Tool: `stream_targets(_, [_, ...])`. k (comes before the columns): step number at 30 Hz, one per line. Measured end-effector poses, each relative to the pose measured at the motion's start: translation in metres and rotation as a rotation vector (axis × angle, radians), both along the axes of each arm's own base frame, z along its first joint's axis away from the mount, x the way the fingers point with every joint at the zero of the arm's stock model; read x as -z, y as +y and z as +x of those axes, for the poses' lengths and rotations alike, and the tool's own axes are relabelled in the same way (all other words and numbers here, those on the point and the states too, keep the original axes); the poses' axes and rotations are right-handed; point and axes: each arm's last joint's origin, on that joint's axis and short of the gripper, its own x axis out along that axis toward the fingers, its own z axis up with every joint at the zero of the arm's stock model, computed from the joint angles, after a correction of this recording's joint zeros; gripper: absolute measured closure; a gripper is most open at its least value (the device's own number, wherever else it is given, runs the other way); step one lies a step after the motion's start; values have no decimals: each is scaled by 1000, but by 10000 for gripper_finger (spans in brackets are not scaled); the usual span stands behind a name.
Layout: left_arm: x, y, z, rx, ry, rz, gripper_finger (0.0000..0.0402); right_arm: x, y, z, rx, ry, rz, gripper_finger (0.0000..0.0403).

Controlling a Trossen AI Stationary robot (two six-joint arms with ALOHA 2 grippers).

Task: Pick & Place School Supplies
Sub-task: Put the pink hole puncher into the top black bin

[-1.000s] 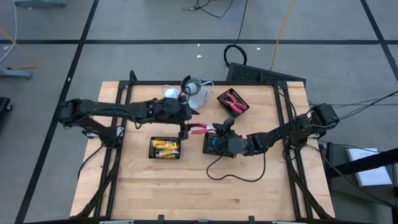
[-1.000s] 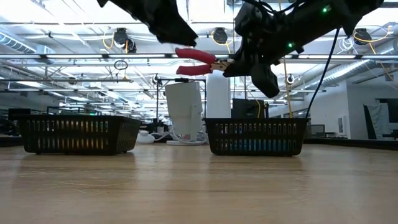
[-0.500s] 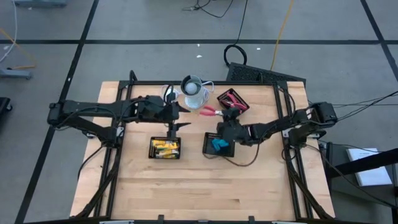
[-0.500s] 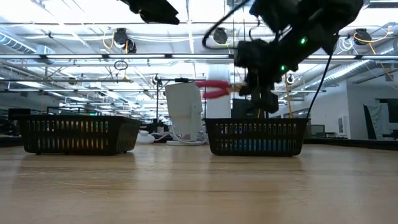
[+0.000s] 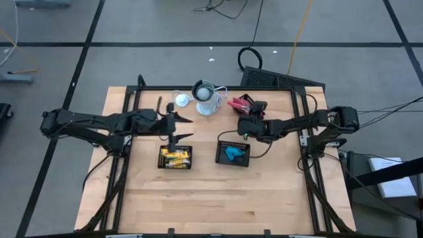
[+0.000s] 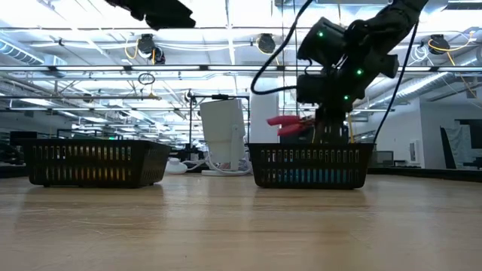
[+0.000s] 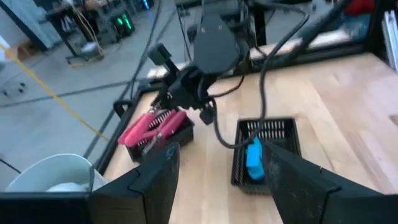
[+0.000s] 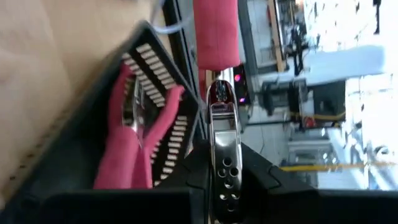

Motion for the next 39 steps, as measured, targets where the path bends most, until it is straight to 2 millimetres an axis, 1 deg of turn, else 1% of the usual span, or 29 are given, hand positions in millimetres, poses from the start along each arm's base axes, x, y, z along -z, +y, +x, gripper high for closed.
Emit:
stream_targets(3, [3, 0, -10, -4, -59, -16, 169, -6, -2, -10, 37, -5, 20, 372])
stream_targets(5, [6, 0, -17, -6, -68, -23, 169, -12, -4, -17, 61, -26, 31, 372])
stream_targets(10, [8, 0, -25, -7, -90, -36, 169, -20, -11, -30, 83, -75, 153, 372])
stream_targets(15, [7, 0, -25, 4, -93, -44, 169, -16, -17, -37, 115, -48, 223, 372])
stream_targets(23, [7, 0, -25, 5, -101, -43, 169, -14, -21, -39, 125, -52, 272, 372])
stream_targets(30, [6, 0, -25, 5, -106, -43, 169, -2, -30, -39, 154, -6, 299, 370])
stream_targets(32, [6, -1, -25, 9, -106, -42, 169, 2, -31, -38, 156, 9, 305, 344])
stream_targets(36, [6, -2, -25, 16, -105, -38, 169, 3, -31, -34, 115, -10, 355, 267])
stream_targets(39, [6, -3, -25, 18, -104, -35, 169, 3, -31, -32, 111, -31, 358, 219])
